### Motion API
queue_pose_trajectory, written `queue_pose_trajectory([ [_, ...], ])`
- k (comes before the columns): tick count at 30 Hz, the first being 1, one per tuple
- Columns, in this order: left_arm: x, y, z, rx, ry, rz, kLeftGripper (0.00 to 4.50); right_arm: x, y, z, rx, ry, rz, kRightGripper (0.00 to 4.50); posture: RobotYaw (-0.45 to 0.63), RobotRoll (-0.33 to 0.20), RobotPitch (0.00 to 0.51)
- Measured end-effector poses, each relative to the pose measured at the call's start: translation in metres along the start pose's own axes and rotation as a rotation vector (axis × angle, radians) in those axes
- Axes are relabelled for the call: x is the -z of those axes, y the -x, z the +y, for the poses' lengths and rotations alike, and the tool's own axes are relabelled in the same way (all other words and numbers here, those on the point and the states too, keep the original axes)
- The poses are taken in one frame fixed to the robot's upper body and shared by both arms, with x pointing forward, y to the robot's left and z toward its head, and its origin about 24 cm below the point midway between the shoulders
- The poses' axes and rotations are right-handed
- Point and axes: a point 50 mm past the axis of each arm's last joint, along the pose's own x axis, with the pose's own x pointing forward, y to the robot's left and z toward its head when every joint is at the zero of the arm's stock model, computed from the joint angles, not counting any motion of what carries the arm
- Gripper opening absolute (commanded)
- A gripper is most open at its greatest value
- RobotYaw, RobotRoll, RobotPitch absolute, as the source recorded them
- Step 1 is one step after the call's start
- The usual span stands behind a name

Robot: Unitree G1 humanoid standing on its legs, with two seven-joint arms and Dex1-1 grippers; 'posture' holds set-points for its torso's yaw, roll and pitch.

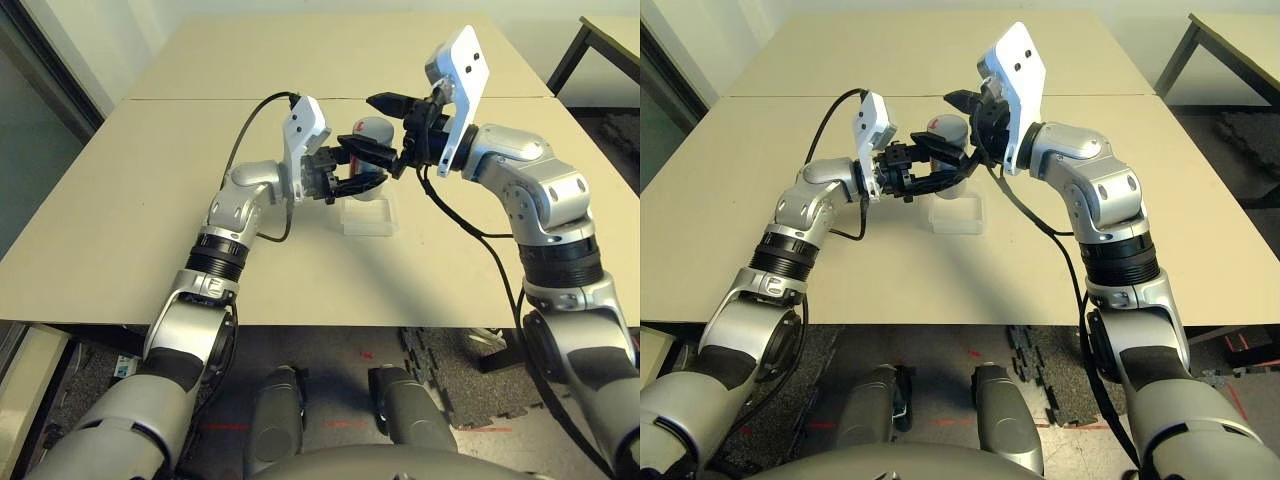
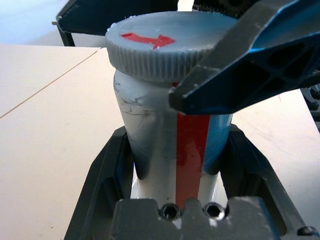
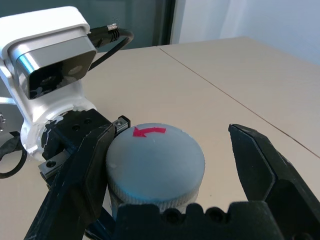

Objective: Pour the medicine from the bottle into the box.

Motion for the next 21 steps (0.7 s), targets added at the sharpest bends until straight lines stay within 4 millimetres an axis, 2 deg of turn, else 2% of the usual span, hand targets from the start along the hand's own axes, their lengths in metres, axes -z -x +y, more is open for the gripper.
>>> queue_pose_trajectory([
  [21,0.002,0.001,0.001,-0.007,0.005,0.004,2.64,0.005,0.028,-0.001,0.040,-0.035,0.024,4.50,-0.23,0.000,0.089],
])
